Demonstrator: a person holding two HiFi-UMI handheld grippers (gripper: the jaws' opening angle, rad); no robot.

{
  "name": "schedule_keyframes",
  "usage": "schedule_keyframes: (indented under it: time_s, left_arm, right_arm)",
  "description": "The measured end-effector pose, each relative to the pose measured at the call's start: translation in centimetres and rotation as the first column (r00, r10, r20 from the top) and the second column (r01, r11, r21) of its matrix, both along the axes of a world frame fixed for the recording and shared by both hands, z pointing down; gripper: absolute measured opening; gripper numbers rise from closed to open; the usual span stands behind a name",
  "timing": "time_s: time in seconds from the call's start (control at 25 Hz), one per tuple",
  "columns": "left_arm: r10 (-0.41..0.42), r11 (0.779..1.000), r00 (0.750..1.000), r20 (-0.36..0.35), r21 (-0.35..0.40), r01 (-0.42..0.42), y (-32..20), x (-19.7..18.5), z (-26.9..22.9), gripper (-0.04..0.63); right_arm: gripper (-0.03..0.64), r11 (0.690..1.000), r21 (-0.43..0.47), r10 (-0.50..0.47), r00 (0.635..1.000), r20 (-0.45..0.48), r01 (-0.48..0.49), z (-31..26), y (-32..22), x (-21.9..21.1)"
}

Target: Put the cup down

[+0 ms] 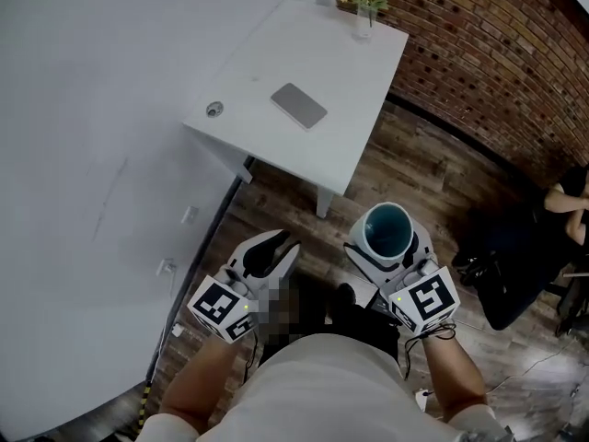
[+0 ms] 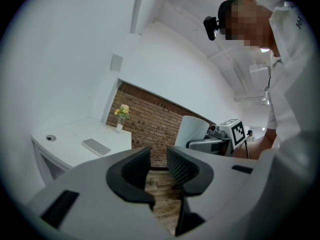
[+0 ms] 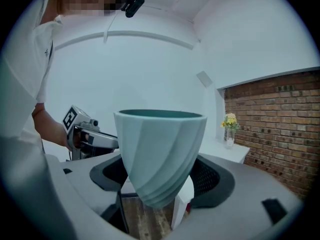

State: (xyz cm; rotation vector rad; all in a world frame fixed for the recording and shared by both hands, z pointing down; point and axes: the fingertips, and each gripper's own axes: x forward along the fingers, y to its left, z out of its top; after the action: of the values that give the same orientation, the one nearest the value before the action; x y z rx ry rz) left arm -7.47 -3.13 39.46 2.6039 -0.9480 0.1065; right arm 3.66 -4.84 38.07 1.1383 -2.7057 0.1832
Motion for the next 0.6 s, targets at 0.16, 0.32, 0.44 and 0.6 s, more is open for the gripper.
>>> schedule_keyframes:
  time_s: [0.16, 0.32, 0.44, 0.6]
  left_arm:
    - [-0.006, 1.000, 1.000, 0.000, -0.012, 0.006, 0.7, 0.4, 0.0, 0.094]
    - [-0.033, 0.999, 0.999, 0.006, -0.027, 0.033, 1.5, 0.4, 0.2, 0.094]
    - [-0.054, 0.998, 0.999, 0.006, -0.034, 0.054, 1.9, 0.3, 0.3, 0.095]
    - [-0.071, 0.997, 0.997, 0.004, -0.043, 0.071, 2.4, 0.5, 0.3, 0.094]
  right_arm:
    - [0.376, 1.000, -0.012, -0.011, 1.000, 0.006, 0.011, 0.0, 0.3, 0.0]
    - [0.376, 0.999, -0.007, -0.047, 0.999, 0.007, 0.047, 0.2, 0.6, -0.4]
    - [0.376, 0.998, 0.009, -0.069, 0.998, -0.001, 0.069, 0.3, 0.7, -0.7]
    - [0.376, 0.996, 0.011, -0.091, 0.996, -0.015, 0.091, 0.5, 0.8, -0.9]
